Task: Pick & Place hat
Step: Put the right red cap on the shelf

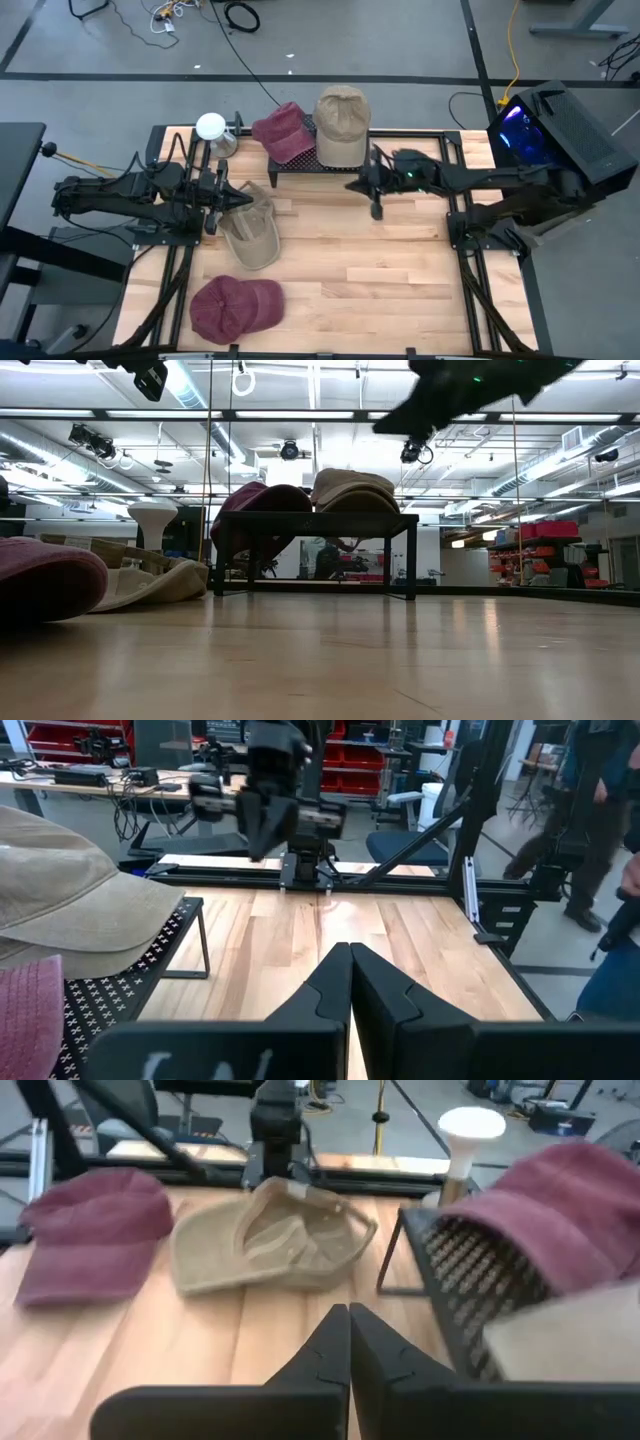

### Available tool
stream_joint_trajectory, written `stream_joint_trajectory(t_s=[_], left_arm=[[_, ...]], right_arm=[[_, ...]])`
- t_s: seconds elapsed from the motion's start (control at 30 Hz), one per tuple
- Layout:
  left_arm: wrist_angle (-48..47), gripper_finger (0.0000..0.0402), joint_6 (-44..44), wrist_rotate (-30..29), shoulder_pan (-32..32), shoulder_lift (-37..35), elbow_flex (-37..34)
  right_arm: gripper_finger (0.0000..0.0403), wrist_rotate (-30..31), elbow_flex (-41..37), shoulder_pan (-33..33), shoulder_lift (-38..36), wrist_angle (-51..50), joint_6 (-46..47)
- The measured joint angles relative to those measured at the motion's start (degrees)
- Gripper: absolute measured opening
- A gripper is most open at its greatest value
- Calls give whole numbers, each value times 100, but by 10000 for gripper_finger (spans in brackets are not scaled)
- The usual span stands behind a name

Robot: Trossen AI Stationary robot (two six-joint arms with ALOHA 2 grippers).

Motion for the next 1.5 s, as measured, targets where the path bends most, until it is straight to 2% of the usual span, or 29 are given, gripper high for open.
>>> stream_joint_trajectory(t_s=[0.17,0.4,0.77,1.2,1.5], left_arm=[[1,14,-1,-1,1,-1,0],[0,14,-1,-1,1,1,-1],[0,14,-1,-1,0,0,0],[0,14,-1,1,-1,1,1],[0,14,-1,1,-1,-1,1]], right_arm=[[1,51,-891,259,-749,346,11],[1,507,-1976,450,-1739,904,274],[0,552,-3331,459,-3075,929,737],[0,441,-4295,499,-4517,957,679],[0,789,-4637,913,-5329,672,607]])
